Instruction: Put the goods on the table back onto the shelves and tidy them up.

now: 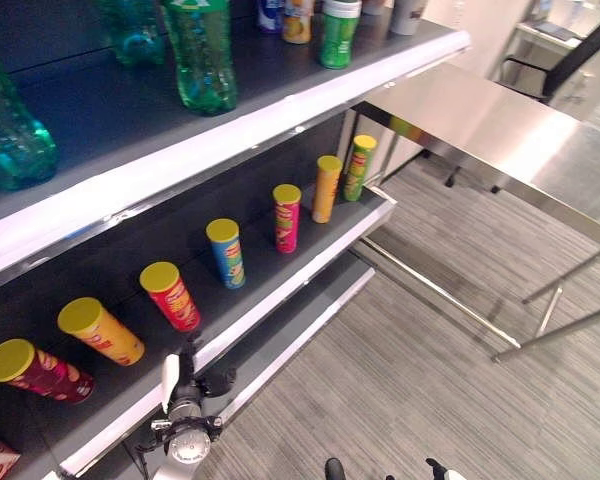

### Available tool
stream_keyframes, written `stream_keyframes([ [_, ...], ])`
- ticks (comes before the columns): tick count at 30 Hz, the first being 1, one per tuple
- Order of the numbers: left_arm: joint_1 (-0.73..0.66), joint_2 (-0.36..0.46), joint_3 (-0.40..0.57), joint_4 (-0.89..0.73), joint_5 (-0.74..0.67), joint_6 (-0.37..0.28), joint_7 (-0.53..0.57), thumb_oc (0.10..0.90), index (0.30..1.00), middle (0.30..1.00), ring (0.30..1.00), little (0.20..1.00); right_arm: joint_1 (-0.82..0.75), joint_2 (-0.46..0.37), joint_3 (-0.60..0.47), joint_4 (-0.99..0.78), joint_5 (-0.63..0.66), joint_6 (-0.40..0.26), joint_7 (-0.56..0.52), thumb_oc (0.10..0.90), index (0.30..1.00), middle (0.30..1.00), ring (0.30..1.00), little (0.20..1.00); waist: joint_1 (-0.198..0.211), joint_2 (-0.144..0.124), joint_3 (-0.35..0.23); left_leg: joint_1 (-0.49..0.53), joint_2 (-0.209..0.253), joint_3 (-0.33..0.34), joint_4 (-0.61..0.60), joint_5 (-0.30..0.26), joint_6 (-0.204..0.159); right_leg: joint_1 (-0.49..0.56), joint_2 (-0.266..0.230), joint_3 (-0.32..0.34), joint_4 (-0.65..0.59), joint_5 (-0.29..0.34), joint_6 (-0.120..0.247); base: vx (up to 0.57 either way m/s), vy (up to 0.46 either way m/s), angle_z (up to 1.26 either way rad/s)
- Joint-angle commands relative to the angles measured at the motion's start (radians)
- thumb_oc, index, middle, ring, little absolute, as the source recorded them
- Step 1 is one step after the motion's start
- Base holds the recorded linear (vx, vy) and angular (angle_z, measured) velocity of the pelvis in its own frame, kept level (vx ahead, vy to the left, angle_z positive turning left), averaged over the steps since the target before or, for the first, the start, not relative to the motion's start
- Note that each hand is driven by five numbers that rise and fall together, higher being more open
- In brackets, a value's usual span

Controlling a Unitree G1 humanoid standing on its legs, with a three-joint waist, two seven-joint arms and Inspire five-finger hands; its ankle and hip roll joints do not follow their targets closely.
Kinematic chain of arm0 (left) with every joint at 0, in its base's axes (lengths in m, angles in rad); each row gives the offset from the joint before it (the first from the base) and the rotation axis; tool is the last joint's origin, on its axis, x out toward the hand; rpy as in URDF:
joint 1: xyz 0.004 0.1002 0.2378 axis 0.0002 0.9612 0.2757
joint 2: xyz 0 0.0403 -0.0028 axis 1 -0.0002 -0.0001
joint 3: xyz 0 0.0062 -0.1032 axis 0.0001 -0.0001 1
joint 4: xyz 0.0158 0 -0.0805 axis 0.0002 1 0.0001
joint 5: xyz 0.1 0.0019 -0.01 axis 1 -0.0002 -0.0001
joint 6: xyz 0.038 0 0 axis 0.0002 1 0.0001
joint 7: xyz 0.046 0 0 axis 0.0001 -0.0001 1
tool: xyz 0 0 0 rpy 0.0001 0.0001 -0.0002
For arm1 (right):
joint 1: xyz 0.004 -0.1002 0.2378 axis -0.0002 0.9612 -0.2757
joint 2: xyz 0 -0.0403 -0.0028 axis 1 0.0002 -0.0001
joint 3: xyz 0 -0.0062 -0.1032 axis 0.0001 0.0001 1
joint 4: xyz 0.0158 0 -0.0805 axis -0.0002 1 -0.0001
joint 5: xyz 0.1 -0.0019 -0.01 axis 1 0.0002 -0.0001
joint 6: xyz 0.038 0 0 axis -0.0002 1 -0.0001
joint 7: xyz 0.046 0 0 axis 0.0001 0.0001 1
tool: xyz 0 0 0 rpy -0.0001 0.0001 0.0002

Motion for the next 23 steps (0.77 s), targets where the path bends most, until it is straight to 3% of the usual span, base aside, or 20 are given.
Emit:
stream_keyframes([
  [1, -0.046, 0.044, 0.002, -0.148, 0.045, -0.099, -0.048, 0.800, 0.900, 0.900, 0.900, 0.900, -0.015, -0.040, 0.010, 0.016, 0.010, -0.019, -0.033, 0.800, 0.900, 0.900, 0.900, 0.900, 0.015, -0.008, -0.048, 0.032, 0.010, -0.059, 0.017, -0.077, -0.005, -0.027, -0.038, -0.067, 0.049, -0.008, 0.061, -0.08, -0.071, 0.28],
  [8, 0.065, 0.145, -0.044, -0.277, 0.057, -0.136, -0.172, 0.800, 0.900, 0.900, 0.900, 0.900, -0.063, -0.046, 0.001, 0.040, -0.007, -0.024, -0.030, 0.800, 0.900, 0.900, 0.900, 0.900, 0.045, 0.029, -0.046, 0.009, 0.019, -0.094, 0.018, -0.048, -0.007, -0.027, -0.035, -0.106, 0.070, -0.010, 0.058, -0.09, -0.049, 0.19],
  [12, 0.149, 0.143, 0.009, -0.120, 0.077, -0.109, -0.173, 0.800, 0.900, 0.900, 0.900, 0.900, -0.090, -0.045, -0.012, 0.087, -0.005, -0.026, -0.025, 0.800, 0.900, 0.900, 0.900, 0.900, 0.068, 0.053, -0.046, -0.002, 0.026, -0.126, 0.021, -0.029, -0.014, -0.020, -0.035, -0.142, 0.081, -0.019, 0.052, -0.09, -0.037, 0.21],
  [14, 0.165, 0.086, 0.029, 0.117, 0.130, -0.078, -0.167, 0.800, 0.900, 0.900, 0.900, 0.900, -0.102, -0.040, -0.025, 0.133, 0.017, -0.033, -0.019, 0.800, 0.900, 0.900, 0.900, 0.900, 0.088, 0.062, -0.052, -0.014, 0.030, -0.157, 0.023, -0.015, -0.020, -0.009, -0.034, -0.175, 0.086, -0.029, 0.047, -0.07, -0.032, 0.25],
  [16, 0.160, 0.082, 0.027, 0.126, 0.133, -0.083, -0.164, 0.800, 0.900, 0.900, 0.900, 0.900, -0.103, -0.041, -0.025, 0.134, 0.017, -0.033, -0.019, 0.800, 0.900, 0.900, 0.900, 0.900, 0.083, 0.064, -0.052, -0.015, 0.030, -0.161, 0.024, -0.015, -0.021, -0.007, -0.034, -0.179, 0.086, -0.030, 0.047, -0.04, -0.019, 0.43],
  [19, 0.139, -0.086, 0.071, 0.568, 0.113, -0.047, -0.176, 0.800, 0.900, 0.900, 0.900, 0.900, -0.121, -0.020, -0.038, 0.192, 0.032, -0.041, -0.011, 0.800, 0.900, 0.900, 0.900, 0.900, 0.102, 0.072, -0.071, -0.032, 0.038, -0.206, 0.026, 0.002, -0.030, 0.012, -0.032, -0.229, 0.093, -0.047, 0.038, -0.07, -0.032, 0.25],
  [21, 0.137, -0.088, 0.071, 0.571, 0.114, -0.049, -0.175, 0.800, 0.900, 0.900, 0.900, 0.900, -0.122, -0.021, -0.038, 0.193, 0.032, -0.042, -0.011, 0.800, 0.900, 0.900, 0.900, 0.900, 0.101, 0.073, -0.071, -0.033, 0.038, -0.208, 0.026, 0.002, -0.030, 0.012, -0.032, -0.231, 0.093, -0.047, 0.038, -0.01, -0.016, 0.42],
  [23, 0.129, -0.179, 0.136, 0.760, 0.016, -0.026, -0.196, 0.800, 0.900, 0.900, 0.900, 0.900, -0.132, 0.004, -0.026, 0.198, 0.038, -0.051, -0.006, 0.800, 0.900, 0.900, 0.900, 0.900, 0.104, 0.068, -0.088, -0.031, 0.045, -0.211, 0.021, 0.009, -0.035, 0.020, -0.025, -0.238, 0.098, -0.053, 0.031, -0.03, -0.041, 0.16],
])
